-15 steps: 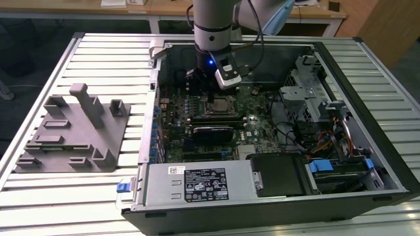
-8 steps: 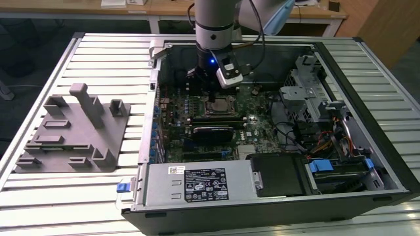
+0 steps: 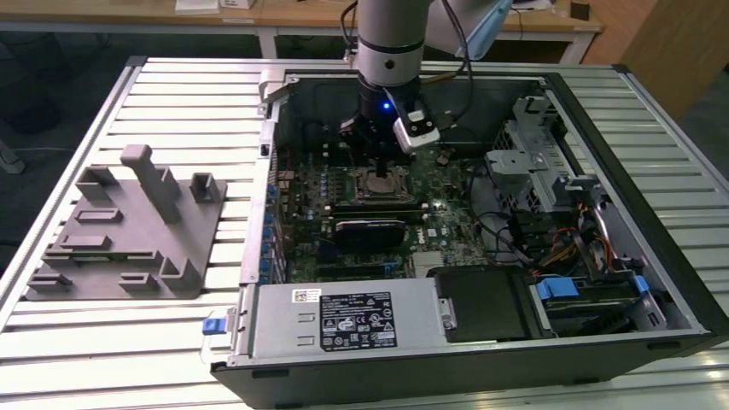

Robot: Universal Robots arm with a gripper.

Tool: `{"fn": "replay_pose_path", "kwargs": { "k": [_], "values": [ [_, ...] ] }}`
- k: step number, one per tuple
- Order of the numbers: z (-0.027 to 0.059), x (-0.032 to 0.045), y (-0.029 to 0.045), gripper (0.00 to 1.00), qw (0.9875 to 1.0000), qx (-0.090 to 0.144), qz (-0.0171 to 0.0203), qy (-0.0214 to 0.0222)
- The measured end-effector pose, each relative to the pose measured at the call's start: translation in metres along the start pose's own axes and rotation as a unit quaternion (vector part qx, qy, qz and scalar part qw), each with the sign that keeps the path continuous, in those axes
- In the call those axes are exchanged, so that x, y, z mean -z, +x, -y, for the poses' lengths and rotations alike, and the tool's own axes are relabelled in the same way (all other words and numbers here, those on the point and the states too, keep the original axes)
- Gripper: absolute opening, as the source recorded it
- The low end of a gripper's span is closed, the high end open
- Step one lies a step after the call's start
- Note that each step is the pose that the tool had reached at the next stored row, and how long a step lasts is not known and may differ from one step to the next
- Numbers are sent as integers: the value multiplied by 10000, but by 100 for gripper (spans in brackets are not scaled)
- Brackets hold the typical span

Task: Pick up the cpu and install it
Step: 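Close the cpu cover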

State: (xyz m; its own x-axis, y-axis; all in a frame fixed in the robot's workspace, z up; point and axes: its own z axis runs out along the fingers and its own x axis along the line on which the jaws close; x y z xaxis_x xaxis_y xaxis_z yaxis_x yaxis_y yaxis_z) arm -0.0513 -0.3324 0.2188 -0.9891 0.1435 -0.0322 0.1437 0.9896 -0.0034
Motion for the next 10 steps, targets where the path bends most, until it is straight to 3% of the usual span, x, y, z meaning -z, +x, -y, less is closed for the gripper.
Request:
{"fn": "replay_pose_path", "kwargs": {
  "k": [10],
  "values": [
    [-5, 32, -16, 11, 10000, 0, 1, 1]
  ]
}}
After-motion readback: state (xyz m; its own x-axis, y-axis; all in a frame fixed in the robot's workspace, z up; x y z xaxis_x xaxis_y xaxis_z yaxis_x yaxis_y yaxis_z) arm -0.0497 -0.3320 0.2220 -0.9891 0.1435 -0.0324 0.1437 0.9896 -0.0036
